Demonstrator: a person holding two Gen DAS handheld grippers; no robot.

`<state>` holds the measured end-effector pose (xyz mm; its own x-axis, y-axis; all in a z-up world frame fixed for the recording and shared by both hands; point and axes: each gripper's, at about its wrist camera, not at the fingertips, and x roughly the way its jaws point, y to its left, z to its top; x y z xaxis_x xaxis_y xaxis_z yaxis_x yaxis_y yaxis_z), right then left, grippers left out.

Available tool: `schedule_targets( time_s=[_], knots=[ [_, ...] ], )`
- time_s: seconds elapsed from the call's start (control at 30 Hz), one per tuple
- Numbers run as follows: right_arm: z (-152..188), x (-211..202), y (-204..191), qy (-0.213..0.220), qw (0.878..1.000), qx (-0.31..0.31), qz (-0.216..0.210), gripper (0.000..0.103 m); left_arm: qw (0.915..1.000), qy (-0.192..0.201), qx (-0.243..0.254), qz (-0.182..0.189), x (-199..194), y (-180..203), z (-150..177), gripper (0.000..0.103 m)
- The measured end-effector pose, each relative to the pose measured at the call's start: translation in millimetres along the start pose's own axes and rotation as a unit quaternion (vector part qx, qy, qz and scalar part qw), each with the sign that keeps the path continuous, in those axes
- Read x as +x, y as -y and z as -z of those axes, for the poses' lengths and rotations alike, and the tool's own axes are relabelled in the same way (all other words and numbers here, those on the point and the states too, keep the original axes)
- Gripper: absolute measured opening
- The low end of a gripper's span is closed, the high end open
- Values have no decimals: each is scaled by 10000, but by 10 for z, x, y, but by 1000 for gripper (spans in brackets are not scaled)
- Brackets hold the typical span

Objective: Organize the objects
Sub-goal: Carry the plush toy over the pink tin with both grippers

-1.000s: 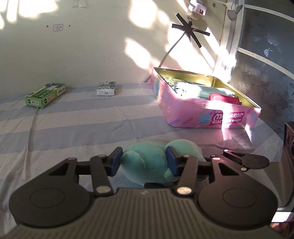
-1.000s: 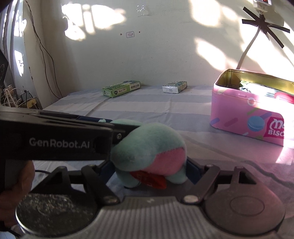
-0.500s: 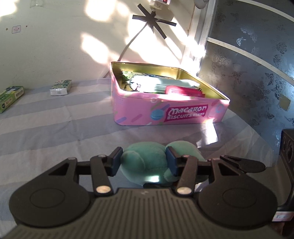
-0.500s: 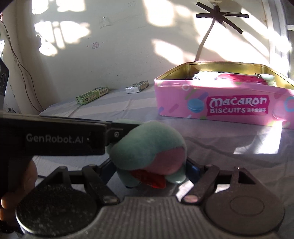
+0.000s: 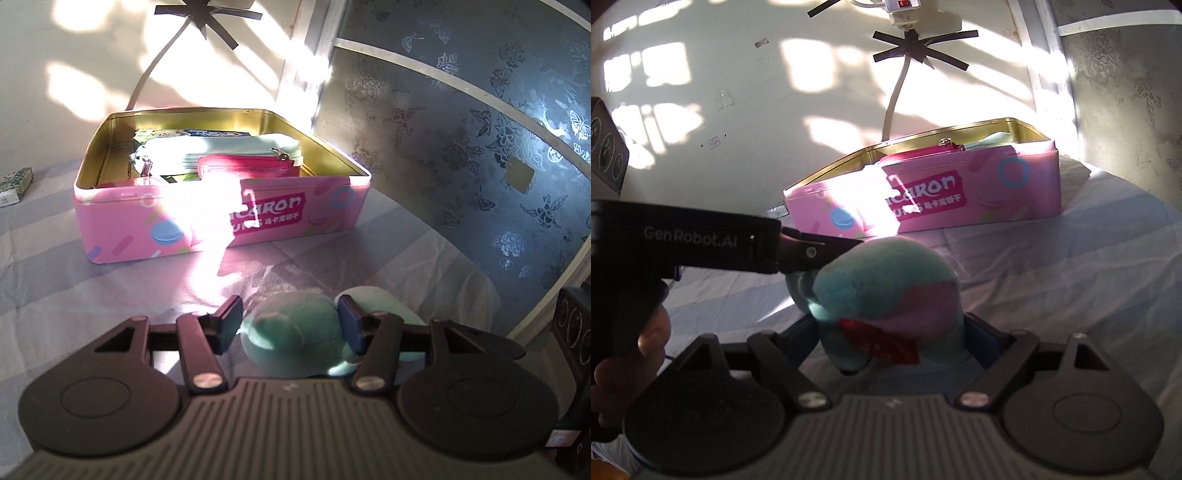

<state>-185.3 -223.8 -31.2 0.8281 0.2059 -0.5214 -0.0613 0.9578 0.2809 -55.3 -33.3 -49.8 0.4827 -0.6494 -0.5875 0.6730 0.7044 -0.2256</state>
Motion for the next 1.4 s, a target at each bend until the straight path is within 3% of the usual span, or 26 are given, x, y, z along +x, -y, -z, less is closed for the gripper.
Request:
schedule_targets(
  time_s=[0.3,0.47,0.57,0.77,0.87,0.93,1.0,1.1,1.27,1.4],
  knots=[
    [122,-189,131,217,9996,-186,-73,96,9953,-214,-860,395,-176,-277,-16,64],
    [164,-322,203,507,9984,-142,-190,96,9942,-395,-743,671,-149,-137,29,64],
    [148,-376,195,676,9970,-269,-281,96,9964,-405,-510,540,-112,-46,23,64],
    [138,-275,108,586,9962,-578,-269,95,9963,-513,-552,421,-26,-154,79,65],
    [144,-165,119,420,9970,-470,-439,88,9887,-658,-1141,711,99,-353,227,65],
    [148,-131,93,462,9970,-455,-412,86,9820,-650,-1497,955,98,-441,241,57],
    [79,-140,64,521,9963,-484,-475,76,9869,-430,-1289,866,12,-408,154,55],
    [-138,-171,30,878,9932,-551,-527,76,9946,50,-763,707,-161,-269,-103,55],
    [-630,-162,49,1681,9824,-780,-222,78,9955,657,-205,648,-139,-66,-704,55],
    [-978,58,258,1743,9815,-777,133,78,9962,591,-60,635,248,-42,-1056,55]
  ],
)
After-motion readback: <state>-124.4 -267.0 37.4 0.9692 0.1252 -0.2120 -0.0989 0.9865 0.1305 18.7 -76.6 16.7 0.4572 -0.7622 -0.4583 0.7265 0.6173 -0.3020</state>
